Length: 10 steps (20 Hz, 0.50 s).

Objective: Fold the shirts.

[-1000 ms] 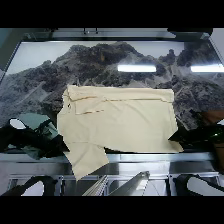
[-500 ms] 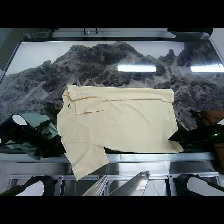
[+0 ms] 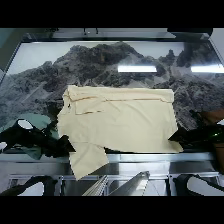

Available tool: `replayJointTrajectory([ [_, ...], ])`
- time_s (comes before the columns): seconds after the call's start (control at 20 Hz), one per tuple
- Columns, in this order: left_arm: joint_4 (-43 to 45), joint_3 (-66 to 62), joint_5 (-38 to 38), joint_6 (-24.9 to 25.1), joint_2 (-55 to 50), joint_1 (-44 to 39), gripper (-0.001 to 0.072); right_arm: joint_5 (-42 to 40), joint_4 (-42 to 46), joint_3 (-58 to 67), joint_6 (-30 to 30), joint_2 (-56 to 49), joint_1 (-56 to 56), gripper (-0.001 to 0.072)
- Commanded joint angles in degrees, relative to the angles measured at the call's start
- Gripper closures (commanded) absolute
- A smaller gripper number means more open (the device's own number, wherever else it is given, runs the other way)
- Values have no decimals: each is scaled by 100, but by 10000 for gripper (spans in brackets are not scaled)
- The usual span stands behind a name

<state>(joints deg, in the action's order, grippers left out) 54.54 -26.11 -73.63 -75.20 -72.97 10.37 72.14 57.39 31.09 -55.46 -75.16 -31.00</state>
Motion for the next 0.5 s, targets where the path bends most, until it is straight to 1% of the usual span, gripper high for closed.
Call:
replayJointTrajectory([
  [0.0, -719, 17, 273, 372, -4, -83, 377, -140, 22, 2, -2, -2, 2, 421],
  [0.2, -754, 17, 125, 474, -4, -81, 377, -122, 22, 2, -2, -2, 2, 423],
  [0.25, -754, 17, 125, 476, -4, -81, 379, -83, 20, 2, -2, -2, 2, 438],
  [0.3, -754, 17, 114, 479, -4, -81, 461, -4, 42, 4, 0, -2, 2, 538],
  [0.35, -754, 17, 63, 503, -4, -81, 612, 98, 92, 20, 0, -2, 0, 580],
  [0.4, -754, 17, -39, 544, -4, -81, 652, 216, 170, 81, -2, -2, -4, 580],
  [0.45, -752, 17, -138, 577, -4, -81, 654, 380, 278, 184, -7, 2, -15, 580],
])
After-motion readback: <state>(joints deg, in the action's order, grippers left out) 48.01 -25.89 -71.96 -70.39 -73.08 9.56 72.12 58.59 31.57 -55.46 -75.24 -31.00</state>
